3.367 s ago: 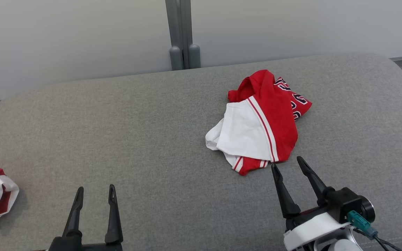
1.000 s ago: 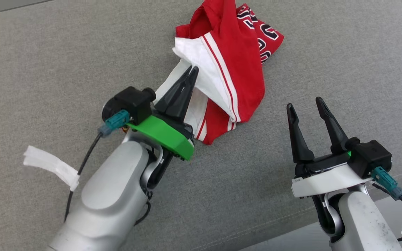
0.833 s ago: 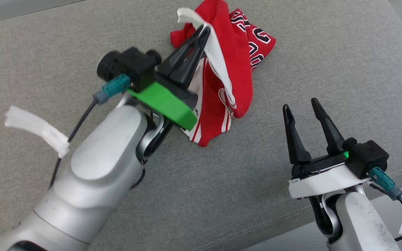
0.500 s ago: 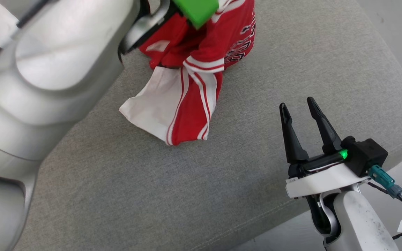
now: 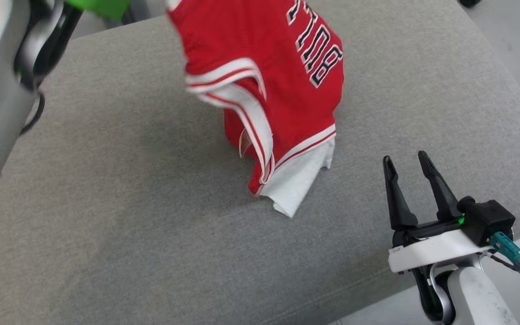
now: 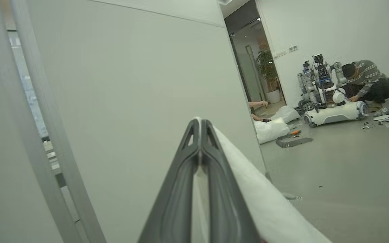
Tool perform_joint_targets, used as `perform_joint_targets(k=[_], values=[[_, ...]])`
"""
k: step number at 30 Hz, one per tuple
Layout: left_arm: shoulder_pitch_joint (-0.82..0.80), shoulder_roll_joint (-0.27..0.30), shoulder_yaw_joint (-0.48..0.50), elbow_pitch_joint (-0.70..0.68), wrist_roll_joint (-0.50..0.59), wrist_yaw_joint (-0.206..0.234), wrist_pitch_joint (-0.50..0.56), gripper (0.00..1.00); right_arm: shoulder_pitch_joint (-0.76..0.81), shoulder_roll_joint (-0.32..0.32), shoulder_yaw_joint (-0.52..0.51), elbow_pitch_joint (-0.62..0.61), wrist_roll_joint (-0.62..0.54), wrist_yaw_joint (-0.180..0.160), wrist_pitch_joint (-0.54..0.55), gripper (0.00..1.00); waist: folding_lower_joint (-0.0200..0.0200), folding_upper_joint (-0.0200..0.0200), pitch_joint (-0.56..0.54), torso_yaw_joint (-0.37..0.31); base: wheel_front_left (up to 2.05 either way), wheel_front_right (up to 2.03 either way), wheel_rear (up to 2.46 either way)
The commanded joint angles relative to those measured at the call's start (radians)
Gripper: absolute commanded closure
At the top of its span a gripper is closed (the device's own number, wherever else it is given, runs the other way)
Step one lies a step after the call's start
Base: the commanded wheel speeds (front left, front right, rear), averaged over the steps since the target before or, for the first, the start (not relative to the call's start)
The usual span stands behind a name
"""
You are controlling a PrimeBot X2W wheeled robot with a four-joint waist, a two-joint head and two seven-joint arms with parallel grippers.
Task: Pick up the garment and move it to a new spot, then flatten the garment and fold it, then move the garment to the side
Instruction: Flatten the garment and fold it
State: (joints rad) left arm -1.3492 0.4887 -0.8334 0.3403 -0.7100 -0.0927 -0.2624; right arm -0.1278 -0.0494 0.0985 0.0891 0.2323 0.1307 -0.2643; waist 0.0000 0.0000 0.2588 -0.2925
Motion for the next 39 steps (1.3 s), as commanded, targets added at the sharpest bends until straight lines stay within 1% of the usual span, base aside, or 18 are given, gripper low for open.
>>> perform_joint_targets(k=[1, 5, 9, 11, 12, 13, 14, 16, 18, 21, 23, 27, 30, 31, 33, 34, 36, 39], values=[[0.086, 0.034, 0.019, -0.015, -0.019, 0.02, -0.003, 1.0, 0.015, -0.002, -0.01, 0.002, -0.013, 0.0, 0.0, 0.0, 0.0, 0.0, -0.041, 0.066, 0.0, 0.0, 0.0], [0.339, 0.136, 0.098, -0.04, -0.031, 0.095, -0.003, 1.0, 0.024, -0.001, -0.023, 0.006, -0.048, 0.0, 0.0, 0.0, 0.0, 0.0, -0.053, 0.128, 0.0, 0.0, 0.0], [0.467, 0.161, 0.167, -0.031, 0.017, 0.122, -0.003, 1.0, 0.002, -0.002, -0.009, -0.002, -0.068, 0.0, 0.0, 0.0, 0.0, 0.0, -0.037, 0.162, 0.0, 0.0, 0.0], [0.5, 0.147, 0.198, -0.015, 0.043, 0.12, -0.003, 1.0, -0.007, -0.002, 0.0, -0.006, -0.073, 0.0, 0.0, 0.0, 0.0, 0.0, -0.024, 0.173, 0.0, 0.0, 0.0], [0.511, 0.133, 0.215, -0.007, 0.054, 0.116, -0.003, 0.91, -0.01, -0.002, 0.003, -0.006, -0.076, 0.0, 0.0, 0.0, 0.0, 0.0, -0.019, 0.176, 0.0, 0.0, 0.0], [0.525, 0.118, 0.233, 0.01, 0.066, 0.115, -0.002, 0.52, -0.013, -0.002, 0.007, -0.005, -0.079, 0.0, 0.0, 0.0, 0.0, 0.0, -0.014, 0.18, 0.0, 0.0, 0.0], [0.531, 0.107, 0.248, 0.018, 0.08, 0.117, -0.002, 0.0, -0.016, -0.002, 0.008, -0.005, -0.08, 0.0, 0.0, 0.0, 0.0, 0.0, -0.01, 0.181, 0.0, 0.0, 0.0], [0.547, 0.075, 0.286, 0.019, 0.11, 0.133, -0.002, 0.0, -0.019, -0.002, 0.009, -0.007, -0.078, 0.0, 0.0, 0.0, 0.0, 0.0, -0.003, 0.185, 0.0, 0.0, 0.0], [0.583, 0.045, 0.324, -0.006, 0.162, 0.163, -0.002, 0.0, -0.012, -0.002, 0.007, -0.006, -0.077, 0.0, 0.0, 0.0, 0.0, 0.0, 0.001, 0.188, 0.0, 0.0, 0.0], [0.681, -0.033, 0.403, -0.098, 0.207, 0.208, -0.002, 0.0, 0.001, -0.002, -0.001, -0.001, -0.076, 0.0, 0.0, 0.0, 0.0, 0.0, 0.002, 0.193, 0.0, 0.0, 0.0], [0.776, -0.092, 0.432, -0.16, 0.213, 0.201, -0.002, 0.0, 0.007, -0.002, -0.007, 0.002, -0.075, 0.0, 0.0, 0.0, 0.0, 0.0, -0.001, 0.197, 0.0, 0.0, 0.0], [0.96, -0.206, 0.43, -0.202, 0.165, 0.15, -0.002, 0.0, 0.007, -0.002, -0.012, -0.001, -0.068, 0.0, 0.0, 0.0, 0.0, 0.0, -0.004, 0.201, 0.0, 0.0, 0.0], [1.061, -0.277, 0.391, -0.152, 0.106, 0.084, -0.002, 0.0, -0.003, -0.002, -0.017, -0.005, -0.063, 0.0, 0.0, 0.0, 0.0, 0.0, -0.001, 0.202, 0.0, 0.0, 0.0], [1.076, -0.289, 0.374, -0.126, 0.096, 0.065, 0.006, 0.0, -0.006, -0.002, -0.016, -0.006, -0.063, 0.0, 0.0, 0.0, 0.0, 0.0, 0.0, 0.202, 0.0, 0.0, 0.0], [1.083, -0.334, 0.348, -0.065, 0.045, 0.026, 0.02, 0.0, -0.012, -0.002, -0.014, -0.009, -0.064, 0.0, 0.0, 0.0, 0.0, 0.0, 0.005, 0.202, 0.0, 0.0, 0.0], [1.073, -0.37, 0.319, 0.005, -0.005, -0.003, 0.05, 0.0, -0.017, -0.002, -0.013, -0.011, -0.067, 0.0, 0.0, 0.0, 0.0, 0.0, 0.011, 0.2, 0.0, 0.0, 0.0], [1.016, -0.396, 0.285, 0.106, -0.037, -0.023, 0.065, 0.0, -0.025, -0.002, -0.009, -0.014, -0.072, 0.0, 0.0, 0.0, 0.0, 0.0, 0.026, 0.188, 0.0, 0.0, 0.0], [0.965, -0.417, 0.25, 0.198, -0.055, -0.031, 0.07, 0.0, -0.031, -0.002, -0.011, -0.017, -0.075, 0.0, 0.0, 0.0, 0.0, 0.0, 0.04, 0.173, 0.0, 0.0, 0.0]])
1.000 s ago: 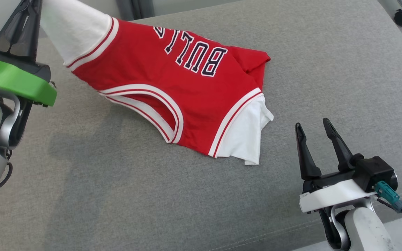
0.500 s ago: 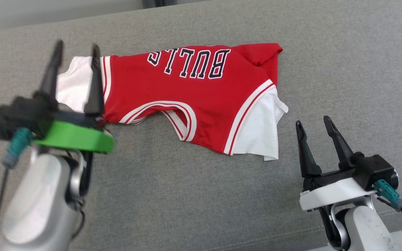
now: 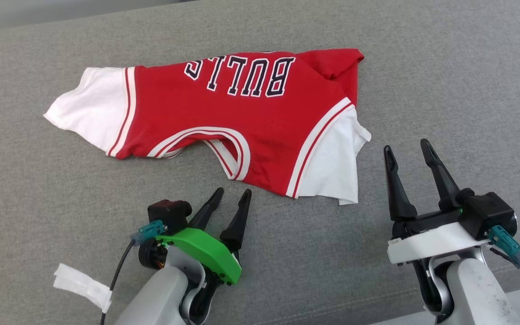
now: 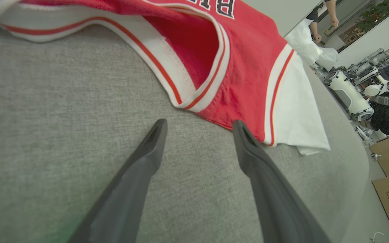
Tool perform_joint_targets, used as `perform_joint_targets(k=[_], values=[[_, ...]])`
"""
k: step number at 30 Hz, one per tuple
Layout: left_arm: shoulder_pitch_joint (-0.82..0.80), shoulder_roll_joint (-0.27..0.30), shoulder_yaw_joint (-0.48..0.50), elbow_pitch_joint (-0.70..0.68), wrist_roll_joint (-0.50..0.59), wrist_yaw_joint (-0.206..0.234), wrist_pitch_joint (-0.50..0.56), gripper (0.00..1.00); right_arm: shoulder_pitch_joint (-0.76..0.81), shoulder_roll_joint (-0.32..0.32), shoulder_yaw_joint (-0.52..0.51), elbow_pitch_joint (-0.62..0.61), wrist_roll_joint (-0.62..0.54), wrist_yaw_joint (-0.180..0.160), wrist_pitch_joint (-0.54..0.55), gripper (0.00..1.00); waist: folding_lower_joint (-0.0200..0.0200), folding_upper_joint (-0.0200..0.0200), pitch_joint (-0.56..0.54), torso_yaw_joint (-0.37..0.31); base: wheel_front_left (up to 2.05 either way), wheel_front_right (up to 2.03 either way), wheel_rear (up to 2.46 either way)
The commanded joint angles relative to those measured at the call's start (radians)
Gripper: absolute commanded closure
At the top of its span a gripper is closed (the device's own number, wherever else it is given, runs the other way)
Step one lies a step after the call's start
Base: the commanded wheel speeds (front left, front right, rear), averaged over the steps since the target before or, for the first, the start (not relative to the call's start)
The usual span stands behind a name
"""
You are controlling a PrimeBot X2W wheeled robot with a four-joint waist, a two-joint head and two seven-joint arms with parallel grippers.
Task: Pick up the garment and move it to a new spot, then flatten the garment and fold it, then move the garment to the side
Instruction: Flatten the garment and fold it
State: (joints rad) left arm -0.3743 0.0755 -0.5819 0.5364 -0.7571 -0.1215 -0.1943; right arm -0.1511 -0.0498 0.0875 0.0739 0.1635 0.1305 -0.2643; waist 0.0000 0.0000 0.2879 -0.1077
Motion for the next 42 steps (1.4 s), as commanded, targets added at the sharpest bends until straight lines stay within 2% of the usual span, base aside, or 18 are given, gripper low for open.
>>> perform_joint_targets(k=[1, 5, 9, 10, 11, 16, 19, 20, 24, 28, 34, 38, 42], values=[[-0.034, -0.007, -0.011, 0.038, -0.011, -0.004, 0.002, 0.0, -0.011, -0.002, -0.002, -0.004, -0.007, 0.0, 0.0, 0.0, 0.0, 0.0, 0.016, -0.018, 0.0, 0.0, 0.0], [-0.095, -0.017, -0.023, 0.16, -0.052, -0.007, 0.011, 0.0, -0.021, -0.001, -0.008, -0.011, 0.002, 0.0, 0.0, 0.0, 0.0, 0.0, 0.032, -0.04, 0.0, 0.0, 0.0], [-0.132, -0.023, -0.037, 0.208, -0.124, -0.011, -0.004, 0.0, -0.022, -0.001, -0.007, -0.016, 0.011, 0.0, 0.0, 0.0, 0.0, 0.0, 0.041, -0.055, 0.0, 0.0, 0.0], [-0.139, -0.026, -0.056, 0.208, -0.135, -0.012, -0.003, 0.63, -0.023, -0.001, -0.006, -0.016, 0.012, 0.0, 0.0, 0.0, 0.0, 0.0, 0.042, -0.058, 0.0, 0.0, 0.0], [-0.145, -0.031, -0.08, 0.198, -0.152, -0.012, -0.006, 1.0, -0.023, -0.001, -0.005, -0.016, 0.016, 0.0, 0.0, 0.0, 0.0, 0.0, 0.041, -0.061, 0.0, 0.0, 0.0], [-0.187, -0.013, -0.169, 0.114, -0.177, -0.012, -0.031, 1.0, -0.016, -0.001, -0.012, -0.011, 0.03, 0.0, 0.0, 0.0, 0.0, 0.0, 0.026, -0.067, 0.0, 0.0, 0.0], [-0.275, 0.037, -0.236, -0.015, -0.163, -0.01, -0.032, 1.0, -0.006, -0.001, -0.009, -0.002, 0.038, 0.0, 0.0, 0.0, 0.0, 0.0, 0.007, -0.063, 0.0, 0.0, 0.0], [-0.374, 0.068, -0.249, -0.101, -0.14, -0.009, 0.001, 1.0, -0.009, -0.001, -0.004, 0.001, 0.051, 0.0, 0.0, 0.0, 0.0, 0.0, -0.008, -0.066, 0.0, 0.0, 0.0], [-0.575, 0.087, -0.212, -0.201, -0.135, 0.002, 0.104, 1.0, -0.011, -0.001, 0.017, 0.01, 0.069, 0.0, 0.0, 0.0, 0.0, 0.0, -0.022, -0.087, 0.0, 0.0, 0.0], [-0.762, 0.065, -0.171, -0.244, -0.126, 0.024, 0.168, 1.0, -0.016, -0.002, 0.018, 0.01, 0.084, 0.0, 0.0, 0.0, 0.0, 0.0, -0.025, -0.115, 0.0, 0.0, 0.0], [-0.996, 0.025, -0.101, -0.231, -0.114, 0.049, 0.166, 1.0, 0.006, -0.001, 0.008, 0.021, 0.091, 0.0, 0.0, 0.0, 0.0, 0.0, -0.043, -0.132, 0.0, 0.0, 0.0], [-0.975, 0.027, -0.073, -0.232, -0.165, 0.05, 0.177, 1.0, 0.02, -0.002, -0.008, 0.018, 0.101, 0.0, 0.0, 0.0, 0.0, 0.0, -0.053, -0.128, 0.0, 0.0, 0.0], [-0.788, 0.1, -0.058, -0.297, -0.243, 0.063, 0.209, 1.0, 0.029, -0.001, -0.028, 0.02, 0.099, 0.0, 0.0, 0.0, 0.0, 0.0, -0.058, -0.112, 0.0, 0.0, 0.0]])
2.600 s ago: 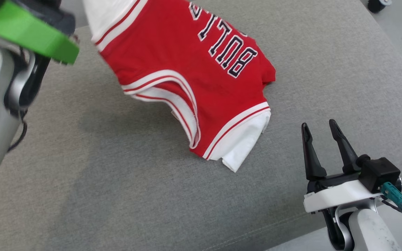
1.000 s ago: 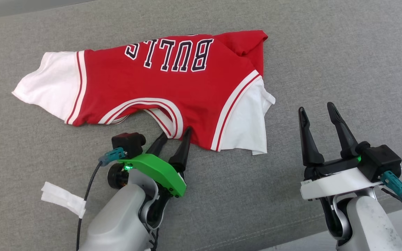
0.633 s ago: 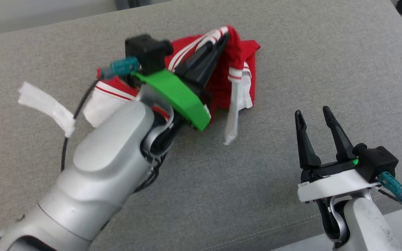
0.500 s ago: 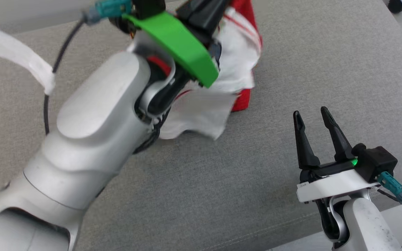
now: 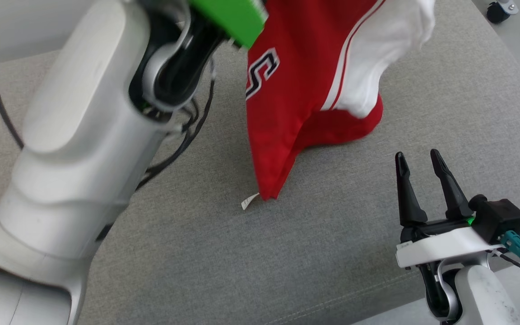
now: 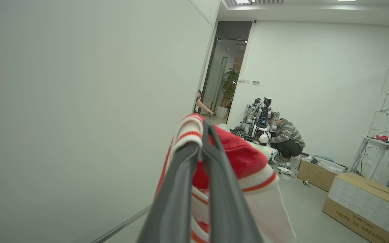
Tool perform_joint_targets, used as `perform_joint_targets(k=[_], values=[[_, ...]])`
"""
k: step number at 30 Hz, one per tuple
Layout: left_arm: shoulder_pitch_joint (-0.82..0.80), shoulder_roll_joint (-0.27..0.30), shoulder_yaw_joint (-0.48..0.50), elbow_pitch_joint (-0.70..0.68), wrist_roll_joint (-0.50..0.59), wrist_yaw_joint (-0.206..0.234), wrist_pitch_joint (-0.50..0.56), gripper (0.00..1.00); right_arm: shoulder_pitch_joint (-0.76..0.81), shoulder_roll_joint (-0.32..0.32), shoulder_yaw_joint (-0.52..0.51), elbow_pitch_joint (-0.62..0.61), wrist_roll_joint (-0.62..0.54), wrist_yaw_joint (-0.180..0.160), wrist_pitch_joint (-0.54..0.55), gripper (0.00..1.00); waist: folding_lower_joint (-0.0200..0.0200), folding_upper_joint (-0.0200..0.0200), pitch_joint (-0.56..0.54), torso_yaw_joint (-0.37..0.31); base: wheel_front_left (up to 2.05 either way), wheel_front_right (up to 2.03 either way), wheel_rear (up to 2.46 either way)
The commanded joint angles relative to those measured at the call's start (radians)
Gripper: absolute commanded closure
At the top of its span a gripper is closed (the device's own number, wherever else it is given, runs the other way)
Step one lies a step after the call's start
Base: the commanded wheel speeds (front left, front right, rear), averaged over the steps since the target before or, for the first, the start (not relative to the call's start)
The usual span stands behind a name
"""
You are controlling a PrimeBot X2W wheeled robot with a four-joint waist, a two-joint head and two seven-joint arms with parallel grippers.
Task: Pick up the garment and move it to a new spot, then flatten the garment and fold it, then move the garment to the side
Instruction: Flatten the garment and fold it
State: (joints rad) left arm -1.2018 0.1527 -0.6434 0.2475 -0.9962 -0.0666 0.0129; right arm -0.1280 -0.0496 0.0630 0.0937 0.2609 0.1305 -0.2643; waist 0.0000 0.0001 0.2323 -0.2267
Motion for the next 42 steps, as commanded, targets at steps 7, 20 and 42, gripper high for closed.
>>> perform_joint_targets(k=[7, 20, 42], values=[[0.528, 0.215, 0.066, -0.164, -0.114, 0.104, -0.045, 1.0, 0.036, -0.001, -0.045, 0.006, -0.03, 0.0, 0.0, 0.0, 0.0, -0.0001, -0.019, 0.057, 0.0, 0.0, 0.0], [0.994, 0.304, 0.245, -0.082, -0.226, 0.172, -0.246, 1.0, 0.038, -0.001, -0.048, 0.003, -0.073, 0.0, 0.0, 0.0, 0.0, -0.0001, -0.037, 0.133, 0.0, 0.0, 0.0], [1.067, 0.22, 0.098, -0.081, 0.852, 0.393, -0.277, 0.0, 0.038, -0.001, -0.023, 0.024, -0.057, 0.0, 0.0, 0.0, 0.0, -0.0001, -0.059, 0.142, 0.0, 0.0, 0.0]])
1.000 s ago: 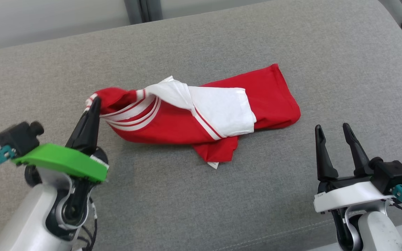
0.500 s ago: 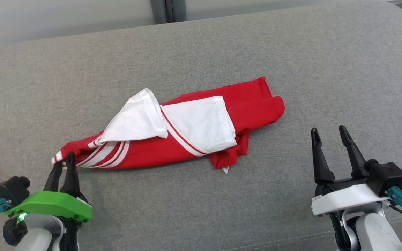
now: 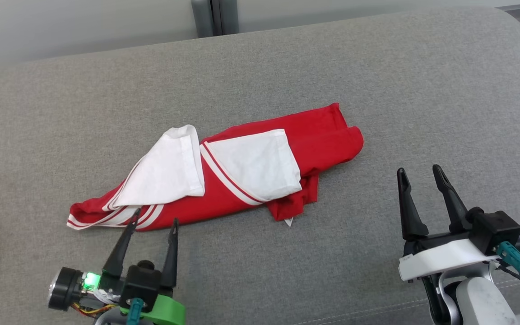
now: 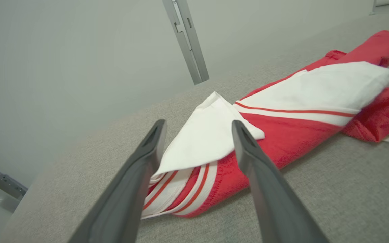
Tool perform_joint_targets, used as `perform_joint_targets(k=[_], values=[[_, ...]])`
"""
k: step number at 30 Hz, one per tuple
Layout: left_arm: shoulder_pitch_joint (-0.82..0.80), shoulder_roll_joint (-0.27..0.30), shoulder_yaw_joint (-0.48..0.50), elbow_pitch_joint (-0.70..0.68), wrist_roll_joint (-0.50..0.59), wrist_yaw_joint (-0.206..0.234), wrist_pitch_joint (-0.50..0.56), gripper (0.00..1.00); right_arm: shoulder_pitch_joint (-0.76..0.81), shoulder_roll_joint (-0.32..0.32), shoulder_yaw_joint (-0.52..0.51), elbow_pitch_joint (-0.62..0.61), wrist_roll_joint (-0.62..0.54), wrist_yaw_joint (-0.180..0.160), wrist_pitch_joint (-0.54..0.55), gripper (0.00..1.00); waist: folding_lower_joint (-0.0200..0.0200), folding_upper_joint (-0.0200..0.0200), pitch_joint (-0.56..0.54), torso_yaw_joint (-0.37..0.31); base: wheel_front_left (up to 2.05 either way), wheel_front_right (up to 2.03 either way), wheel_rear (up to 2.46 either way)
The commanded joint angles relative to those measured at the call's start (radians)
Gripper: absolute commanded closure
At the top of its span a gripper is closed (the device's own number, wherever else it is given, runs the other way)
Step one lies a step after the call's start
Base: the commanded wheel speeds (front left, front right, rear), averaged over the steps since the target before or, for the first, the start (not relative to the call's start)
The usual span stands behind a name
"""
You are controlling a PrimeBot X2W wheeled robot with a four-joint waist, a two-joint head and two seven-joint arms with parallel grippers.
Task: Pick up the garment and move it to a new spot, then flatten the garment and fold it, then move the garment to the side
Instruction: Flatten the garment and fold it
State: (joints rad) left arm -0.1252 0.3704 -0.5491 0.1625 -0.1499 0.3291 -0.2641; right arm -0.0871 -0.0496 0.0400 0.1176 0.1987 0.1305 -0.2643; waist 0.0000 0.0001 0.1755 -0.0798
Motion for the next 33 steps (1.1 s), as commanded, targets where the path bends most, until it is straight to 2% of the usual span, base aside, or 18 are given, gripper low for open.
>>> perform_joint_targets(k=[1, 5, 15, 25, 26, 27, 28, 33], values=[[-0.029, -0.008, -0.016, 0.038, 0.021, -0.01, 0.0, 0.0, -0.005, -0.002, 0.001, 0.001, 0.008, 0.0, 0.0, 0.0, 0.0, -0.0001, -0.002, -0.008, 0.0, 0.0, 0.0], [-0.1, -0.029, -0.064, 0.17, 0.072, -0.031, 0.001, 0.0, -0.013, -0.002, 0.002, 0.001, 0.013, 0.0, 0.0, 0.0, 0.0, -0.0001, 0.008, -0.018, 0.0, 0.0, 0.0], [-0.262, -0.063, -0.116, 0.375, 0.128, -0.062, 0.013, 0.0, -0.022, -0.001, -0.002, -0.001, 0.013, 0.0, 0.0, 0.0, 0.0, -0.0001, 0.039, -0.033, 0.0, 0.0, 0.0], [-0.328, -0.081, -0.145, 0.413, 0.142, -0.075, 0.001, 0.0, -0.027, -0.002, -0.029, 0.004, 0.048, 0.0, 0.0, 0.0, 0.0, -0.0001, 0.056, -0.034, 0.0, 0.0, 0.0], [-0.331, -0.081, -0.149, 0.414, 0.143, -0.076, 0.0, 0.32, -0.028, -0.001, -0.03, 0.004, 0.05, 0.0, 0.0, 0.0, 0.0, -0.0001, 0.057, -0.034, 0.0, 0.0, 0.0], [-0.333, -0.082, -0.152, 0.413, 0.144, -0.078, -0.001, 0.54, -0.028, -0.001, -0.03, 0.004, 0.05, 0.0, 0.0, 0.0, 0.0, -0.0001, 0.058, -0.033, 0.0, 0.0, 0.0], [-0.335, -0.081, -0.155, 0.412, 0.145, -0.079, -0.002, 1.0, -0.028, -0.001, -0.03, 0.004, 0.051, 0.0, 0.0, 0.0, 0.0, -0.0001, 0.059, -0.032, 0.0, 0.0, 0.0], [-0.345, -0.079, -0.172, 0.426, 0.142, -0.098, 0.0, 1.0, -0.031, -0.001, -0.026, 0.005, 0.047, 0.0, 0.0, 0.0, 0.0, -0.0001, 0.06, -0.025, 0.0, 0.0, 0.0]])
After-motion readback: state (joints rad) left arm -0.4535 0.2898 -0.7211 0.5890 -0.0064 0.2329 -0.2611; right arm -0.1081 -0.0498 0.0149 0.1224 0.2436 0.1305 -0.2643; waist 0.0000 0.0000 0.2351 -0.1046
